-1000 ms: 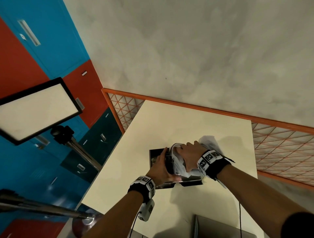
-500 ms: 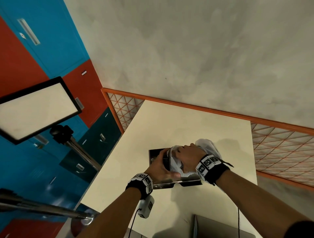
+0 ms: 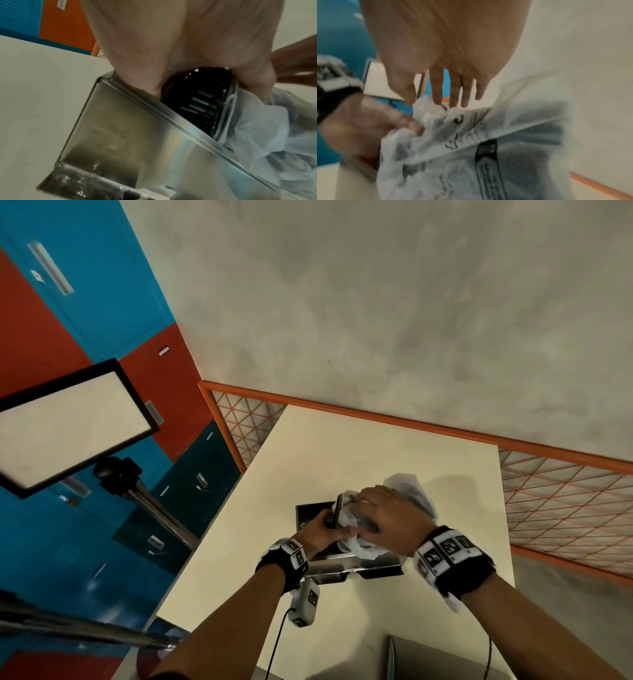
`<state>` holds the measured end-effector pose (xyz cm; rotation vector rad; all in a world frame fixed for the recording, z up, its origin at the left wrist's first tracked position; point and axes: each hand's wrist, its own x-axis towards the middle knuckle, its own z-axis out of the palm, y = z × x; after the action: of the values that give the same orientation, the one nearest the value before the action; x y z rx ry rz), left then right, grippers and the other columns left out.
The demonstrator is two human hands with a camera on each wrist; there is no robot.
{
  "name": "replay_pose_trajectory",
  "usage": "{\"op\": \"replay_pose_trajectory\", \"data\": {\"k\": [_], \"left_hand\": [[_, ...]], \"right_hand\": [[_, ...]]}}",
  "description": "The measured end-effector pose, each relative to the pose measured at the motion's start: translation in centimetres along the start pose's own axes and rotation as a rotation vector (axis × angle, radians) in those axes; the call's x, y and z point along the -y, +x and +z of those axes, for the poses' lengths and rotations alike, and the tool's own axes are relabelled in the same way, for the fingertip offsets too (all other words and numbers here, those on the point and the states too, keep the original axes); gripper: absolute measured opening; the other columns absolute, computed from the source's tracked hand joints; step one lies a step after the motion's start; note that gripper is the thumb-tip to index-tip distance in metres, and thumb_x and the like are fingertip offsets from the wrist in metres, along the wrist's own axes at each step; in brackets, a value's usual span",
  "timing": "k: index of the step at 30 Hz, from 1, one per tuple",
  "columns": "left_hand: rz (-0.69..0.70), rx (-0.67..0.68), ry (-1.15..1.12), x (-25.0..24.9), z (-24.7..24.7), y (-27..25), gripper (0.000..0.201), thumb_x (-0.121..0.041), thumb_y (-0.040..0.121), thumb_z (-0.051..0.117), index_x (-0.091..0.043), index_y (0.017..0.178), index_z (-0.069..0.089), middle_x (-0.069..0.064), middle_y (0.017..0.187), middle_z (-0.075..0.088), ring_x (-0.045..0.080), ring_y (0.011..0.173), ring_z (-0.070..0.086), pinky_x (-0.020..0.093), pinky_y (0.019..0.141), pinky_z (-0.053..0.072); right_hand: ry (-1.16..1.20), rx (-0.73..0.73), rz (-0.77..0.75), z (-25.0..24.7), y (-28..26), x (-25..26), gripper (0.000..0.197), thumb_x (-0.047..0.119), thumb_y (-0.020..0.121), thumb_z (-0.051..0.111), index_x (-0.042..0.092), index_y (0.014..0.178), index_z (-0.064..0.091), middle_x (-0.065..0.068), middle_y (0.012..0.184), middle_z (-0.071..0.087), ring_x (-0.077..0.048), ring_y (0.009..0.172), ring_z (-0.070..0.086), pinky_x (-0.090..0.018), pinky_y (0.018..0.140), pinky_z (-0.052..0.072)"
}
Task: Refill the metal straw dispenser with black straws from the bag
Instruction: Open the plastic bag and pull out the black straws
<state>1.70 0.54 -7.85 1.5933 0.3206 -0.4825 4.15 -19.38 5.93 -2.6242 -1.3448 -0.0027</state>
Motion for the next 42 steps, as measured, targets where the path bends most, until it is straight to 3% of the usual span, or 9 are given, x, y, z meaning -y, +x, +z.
{"op": "replay_pose_trajectory", "data": {"k": [3, 5, 9, 15, 21, 27, 32, 37, 42], "left_hand": [[0.043, 0.048, -0.059, -1.4, 0.2, -1.2, 0.058, -0.014, 0.08, 0.085, -0.002, 0.131, 0.059, 0.019, 0.127, 0.068, 0.033, 0.12, 0.064, 0.045, 0.108, 0.049], [0.054, 0.055, -0.087, -1.7, 0.1, -1.6, 0.055, -0.009, 0.08, 0.083, -0.003, 0.13, 0.061, 0.018, 0.128, 0.068, 0.032, 0.121, 0.063, 0.043, 0.108, 0.048], [0.044, 0.057, -0.131, -2.0, 0.3, -1.9, 0.051, -0.006, 0.079, 0.082, -0.001, 0.126, 0.063, 0.022, 0.127, 0.067, 0.035, 0.12, 0.063, 0.049, 0.109, 0.047], [0.068, 0.028, -0.391, -2.9, 0.0, -3.2, 0.032, 0.0, 0.09, 0.07, -0.009, 0.12, 0.069, 0.019, 0.125, 0.069, 0.034, 0.118, 0.065, 0.05, 0.108, 0.047], [-0.062, -0.144, -0.639, -2.9, 0.1, -3.3, 0.057, -0.056, 0.098, 0.055, -0.01, 0.128, 0.068, 0.016, 0.129, 0.068, 0.031, 0.123, 0.063, 0.046, 0.109, 0.046], [-0.043, -0.244, -0.666, -2.9, 0.6, -2.9, 0.042, -0.045, 0.102, 0.052, -0.015, 0.125, 0.069, 0.014, 0.12, 0.073, 0.032, 0.11, 0.069, 0.041, 0.088, 0.057], [-0.043, -0.276, -0.662, -2.8, 0.5, -2.5, 0.041, -0.043, 0.1, 0.056, -0.014, 0.125, 0.07, 0.014, 0.121, 0.072, 0.034, 0.114, 0.067, 0.048, 0.101, 0.053], [0.005, -0.261, -0.674, -3.3, 0.8, -2.6, 0.038, -0.039, 0.105, 0.048, -0.014, 0.125, 0.069, 0.014, 0.12, 0.072, 0.036, 0.114, 0.066, 0.044, 0.093, 0.056], [0.015, -0.271, -0.653, -3.3, 0.8, -2.4, 0.038, -0.038, 0.105, 0.048, -0.015, 0.126, 0.068, 0.014, 0.123, 0.071, 0.035, 0.115, 0.066, 0.052, 0.103, 0.051]], "right_hand": [[0.145, -0.475, 0.145, -1.1, -2.4, -1.4, 0.032, 0.036, 0.092, 0.053, 0.018, 0.116, 0.063, -0.002, 0.123, 0.057, -0.019, 0.11, 0.054, -0.038, 0.094, 0.048], [0.234, -0.622, 0.406, -1.0, -3.7, -3.1, 0.038, 0.039, 0.094, 0.055, 0.019, 0.126, 0.056, -0.004, 0.131, 0.05, -0.02, 0.117, 0.05, -0.038, 0.098, 0.045], [0.725, -0.411, 0.874, 2.0, -4.4, -5.3, 0.067, 0.06, 0.087, 0.058, 0.039, 0.146, 0.033, -0.003, 0.15, 0.035, -0.026, 0.134, 0.041, -0.039, 0.105, 0.037], [0.925, -0.363, 0.819, 4.4, -2.4, -2.9, 0.051, 0.06, 0.09, 0.054, 0.044, 0.136, 0.04, 0.006, 0.139, 0.052, -0.022, 0.124, 0.052, -0.031, 0.096, 0.04], [0.772, -0.431, 0.714, 3.7, -1.1, -2.1, 0.036, 0.057, 0.095, 0.047, 0.042, 0.128, 0.048, 0.005, 0.129, 0.058, -0.019, 0.115, 0.056, -0.037, 0.098, 0.046], [0.626, -0.514, 0.562, 1.8, 0.3, -0.2, 0.034, 0.044, 0.101, 0.044, 0.031, 0.13, 0.054, 0.005, 0.129, 0.059, -0.014, 0.111, 0.056, -0.022, 0.09, 0.04], [0.667, -0.518, 0.583, 1.1, 0.7, 0.2, 0.033, 0.042, 0.102, 0.042, 0.027, 0.128, 0.056, 0.003, 0.125, 0.061, -0.016, 0.11, 0.057, -0.023, 0.087, 0.04], [0.677, -0.526, 0.559, 0.6, 1.1, 0.4, 0.031, 0.037, 0.103, 0.042, 0.025, 0.127, 0.057, 0.006, 0.125, 0.061, -0.012, 0.11, 0.056, -0.022, 0.088, 0.039], [0.698, -0.542, 0.579, 0.2, 1.2, 0.1, 0.03, 0.036, 0.102, 0.043, 0.022, 0.125, 0.057, 0.006, 0.12, 0.061, -0.011, 0.105, 0.055, -0.022, 0.085, 0.038]]}}
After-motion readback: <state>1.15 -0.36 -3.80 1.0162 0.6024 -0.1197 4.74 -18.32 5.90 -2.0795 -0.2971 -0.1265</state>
